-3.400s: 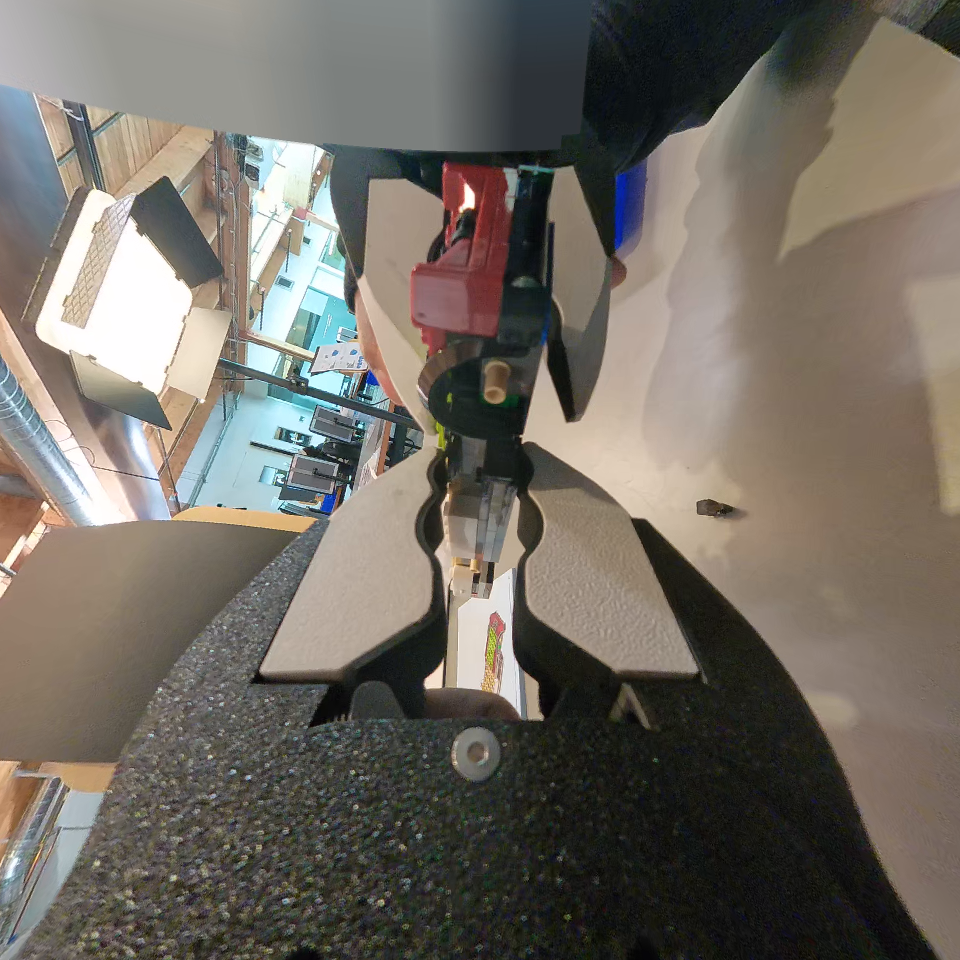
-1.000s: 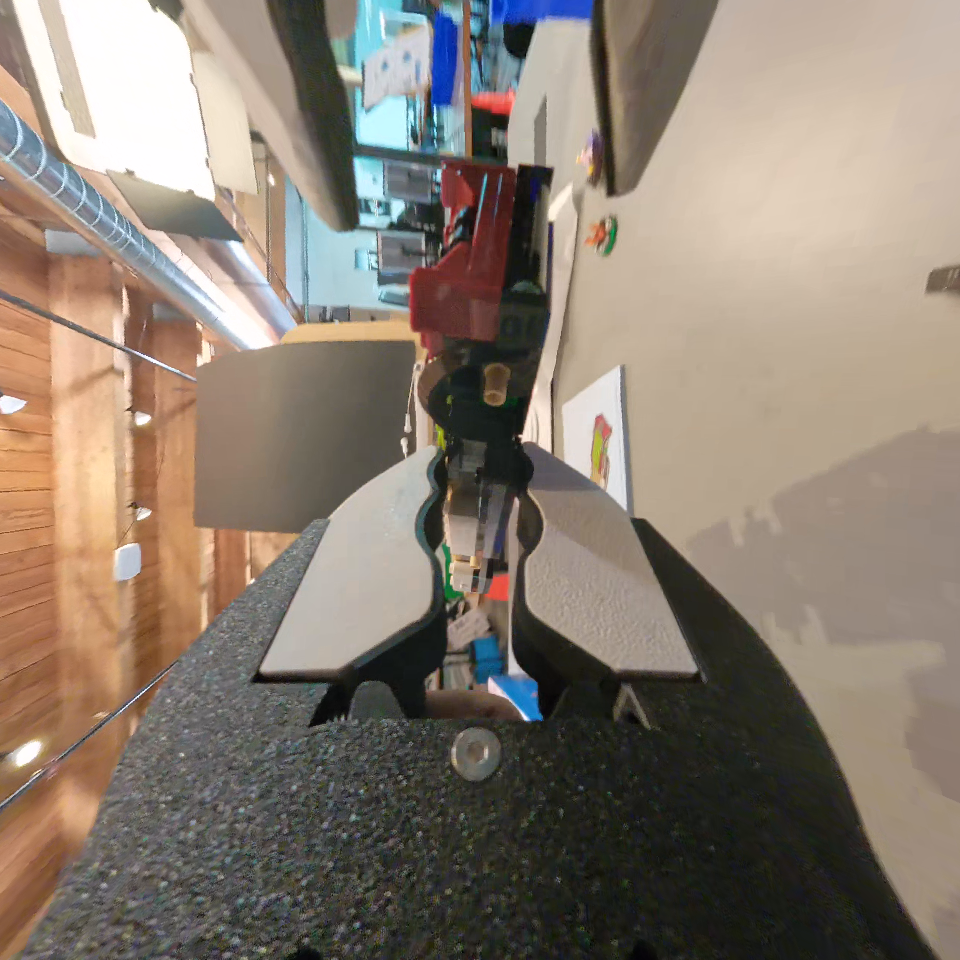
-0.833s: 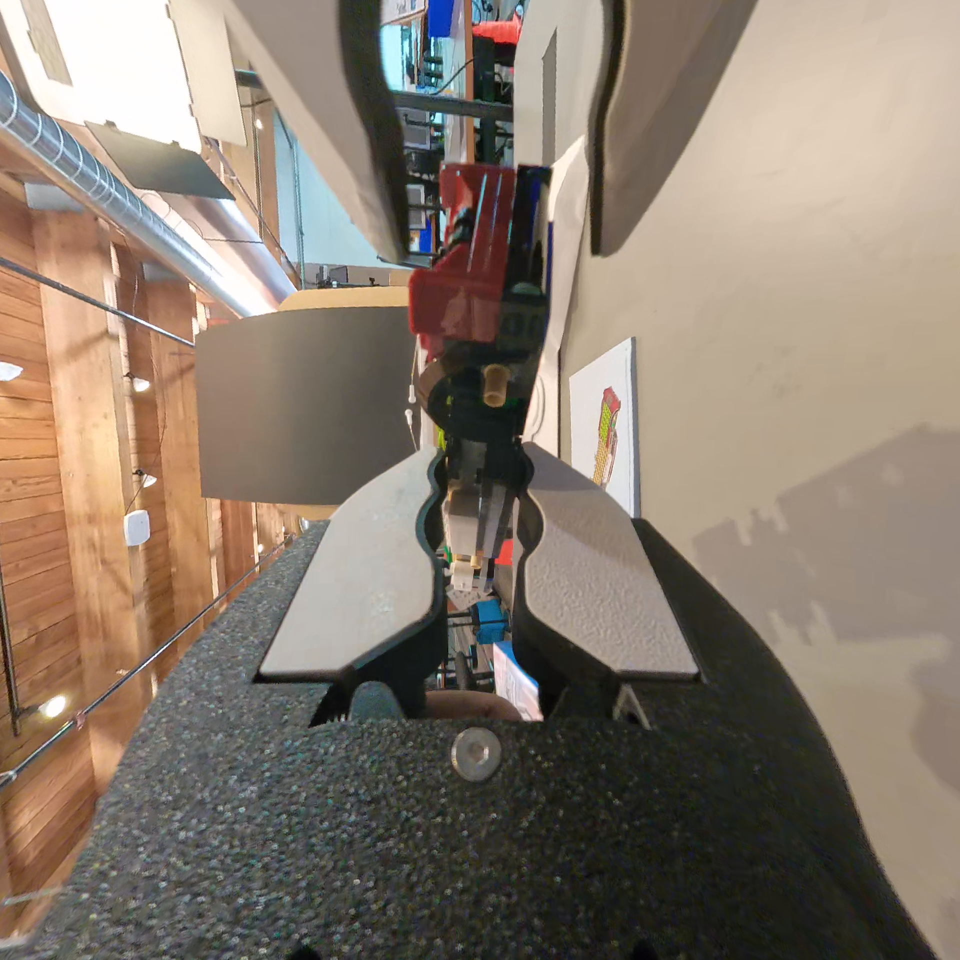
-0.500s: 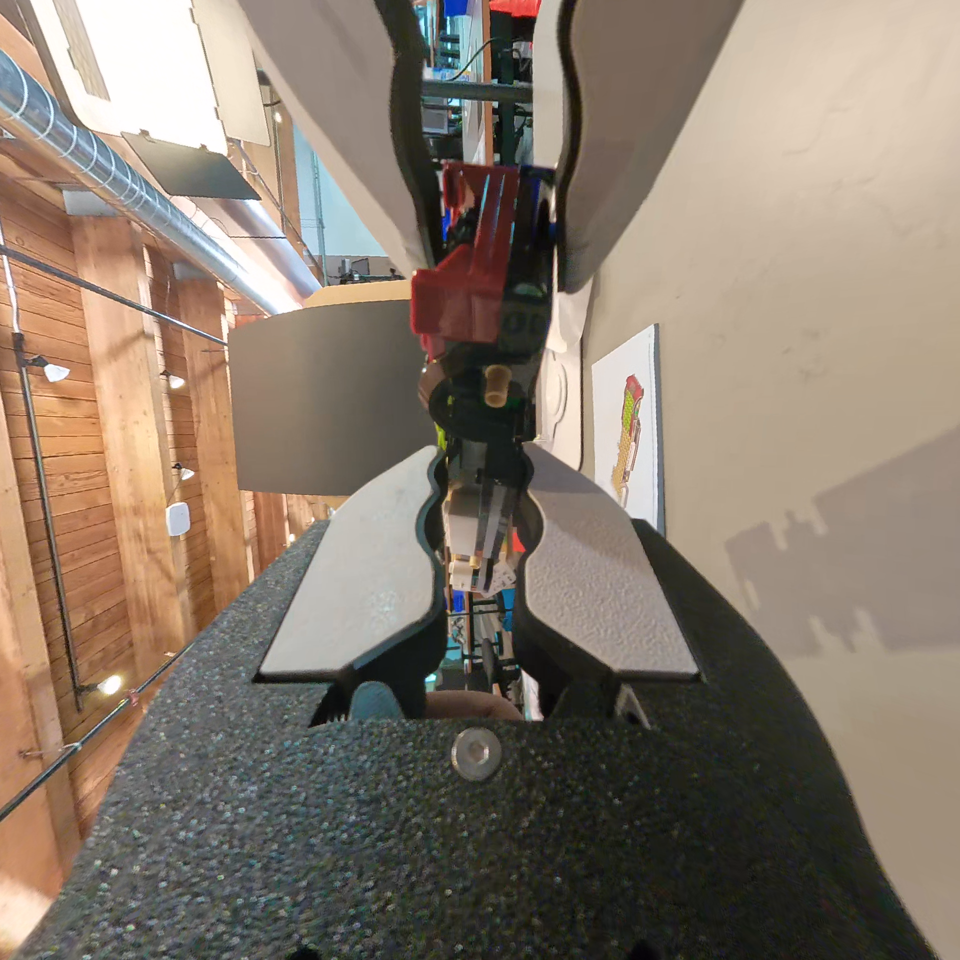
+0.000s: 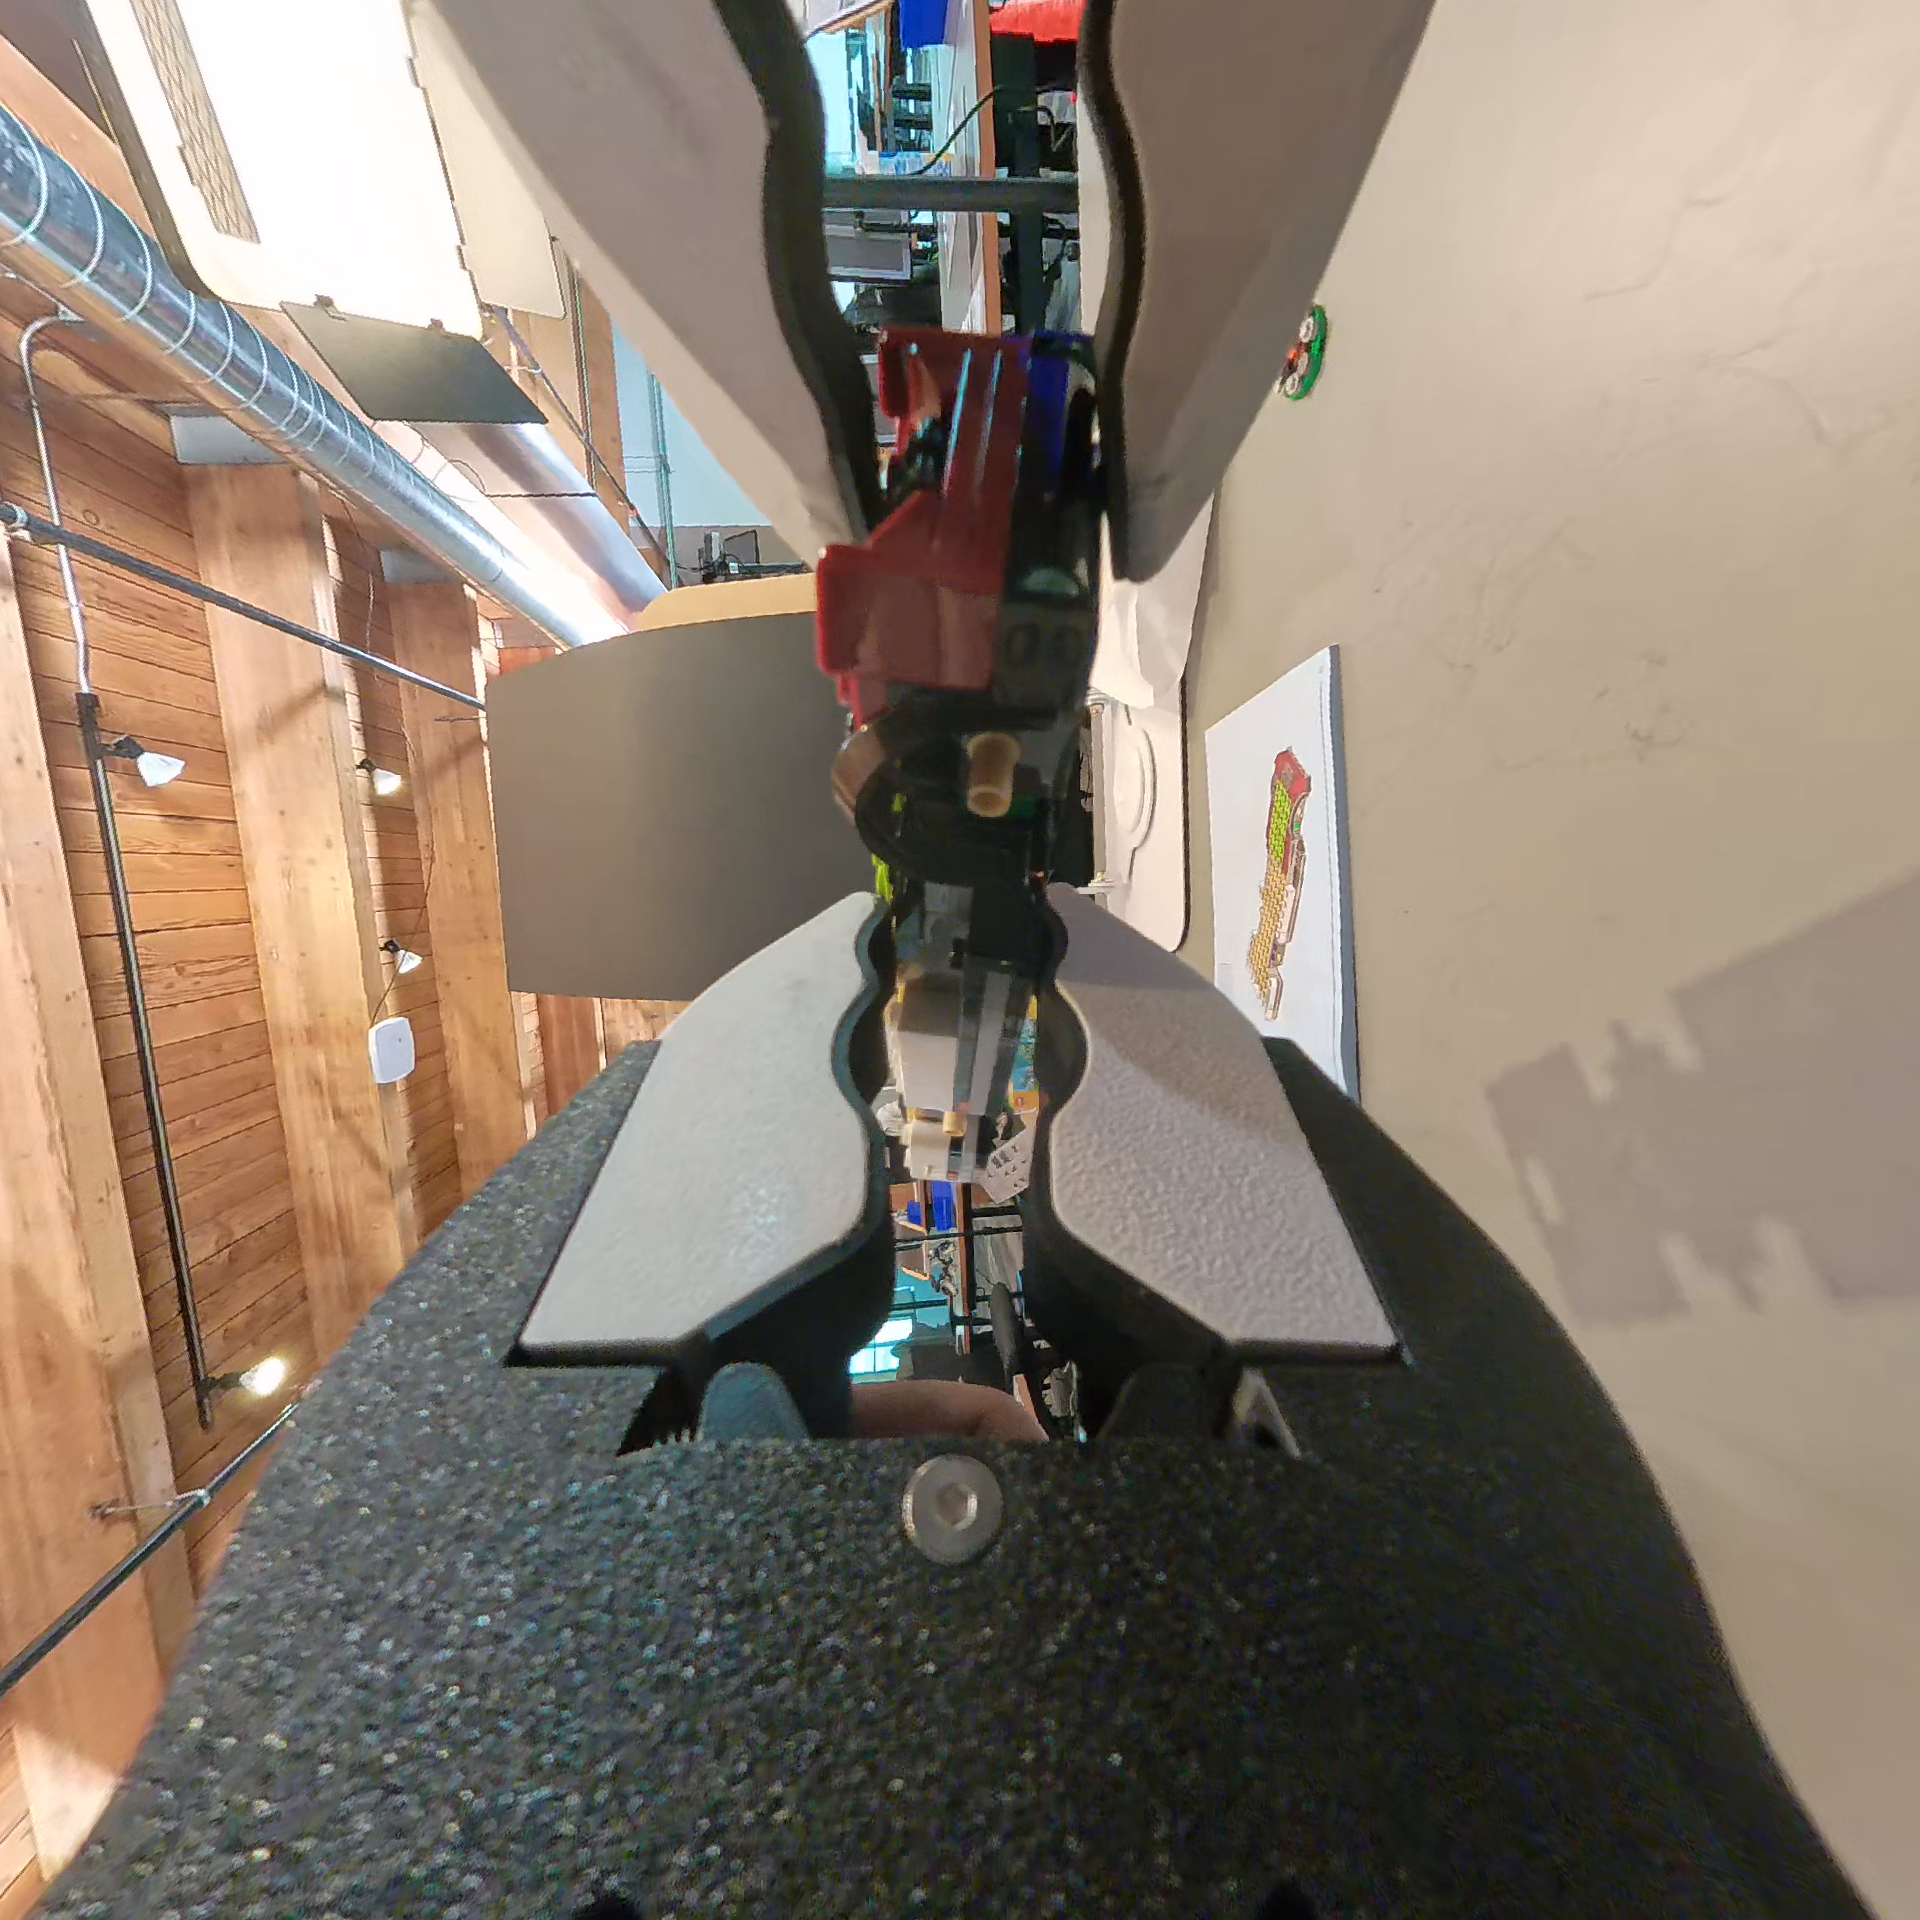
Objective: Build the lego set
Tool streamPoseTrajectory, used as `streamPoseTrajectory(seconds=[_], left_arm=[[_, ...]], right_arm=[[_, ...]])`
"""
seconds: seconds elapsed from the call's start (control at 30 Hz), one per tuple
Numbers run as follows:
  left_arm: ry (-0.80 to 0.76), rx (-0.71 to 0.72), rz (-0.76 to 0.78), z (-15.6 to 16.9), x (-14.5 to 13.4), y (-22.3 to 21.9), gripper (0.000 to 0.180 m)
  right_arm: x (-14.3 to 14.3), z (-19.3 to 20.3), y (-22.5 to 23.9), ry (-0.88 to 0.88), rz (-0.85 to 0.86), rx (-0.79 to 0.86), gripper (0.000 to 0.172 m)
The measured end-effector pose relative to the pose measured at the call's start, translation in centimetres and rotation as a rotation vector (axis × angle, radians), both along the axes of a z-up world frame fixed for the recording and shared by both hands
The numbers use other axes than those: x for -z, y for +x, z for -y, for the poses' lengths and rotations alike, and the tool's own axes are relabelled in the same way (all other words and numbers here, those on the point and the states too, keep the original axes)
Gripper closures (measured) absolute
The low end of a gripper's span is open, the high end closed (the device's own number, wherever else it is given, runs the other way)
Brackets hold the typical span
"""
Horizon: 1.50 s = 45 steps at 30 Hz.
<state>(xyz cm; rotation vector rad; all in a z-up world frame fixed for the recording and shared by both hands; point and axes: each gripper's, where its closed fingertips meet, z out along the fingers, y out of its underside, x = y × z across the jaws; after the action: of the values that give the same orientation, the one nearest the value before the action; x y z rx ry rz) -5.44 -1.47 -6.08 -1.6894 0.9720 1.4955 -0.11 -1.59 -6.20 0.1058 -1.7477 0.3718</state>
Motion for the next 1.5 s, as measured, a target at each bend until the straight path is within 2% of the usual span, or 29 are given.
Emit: streamPoseTrajectory(seconds=[0.17,0.3,0.43,0.5,0.6,0.8,1.1,1.27,1.33,1.5], left_arm=[[0.017,0.017,0.007,-0.1,0.2,-0.1,0.156],[0.038,0.043,-0.001,-0.1,0.4,-0.2,0.156],[0.096,0.141,0.054,0.3,0.6,0.2,0.156],[0.129,0.239,0.112,0.4,0.8,0.9,0.156],[0.165,0.375,0.219,0.5,1.1,2.2,0.156],[0.171,0.547,0.263,0.7,0.8,4.4,0.156],[0.117,0.596,0.286,0.4,1.2,5.2,0.156],[0.089,0.596,0.31,0.3,1.3,5.2,0.156],[0.063,0.595,0.312,0.2,1.5,5.3,0.156],[0.048,0.59,0.318,0.0,1.7,5.2,0.156]], right_arm=[[0.1,0.0,0.1,-0.042,0.017,-0.008,0.144],[0.0,0.2,0.9,-0.082,0.05,-0.051,0.122],[0.4,-0.6,1.7,-0.077,0.109,-0.095,0.111],[0.5,-0.9,1.8,-0.079,0.137,-0.128,0.107],[0.5,-0.5,1.9,-0.12,0.179,-0.219,0.109],[1.1,0.8,1.5,-0.072,0.231,-0.339,0.108],[1.5,2.4,1.5,-0.049,0.3,-0.461,0.115],[1.8,2.5,1.3,-0.024,0.289,-0.464,0.124],[1.6,2.4,1.2,-0.019,0.276,-0.458,0.134],[1.8,2.2,1.1,0.014,0.264,-0.448,0.134]])
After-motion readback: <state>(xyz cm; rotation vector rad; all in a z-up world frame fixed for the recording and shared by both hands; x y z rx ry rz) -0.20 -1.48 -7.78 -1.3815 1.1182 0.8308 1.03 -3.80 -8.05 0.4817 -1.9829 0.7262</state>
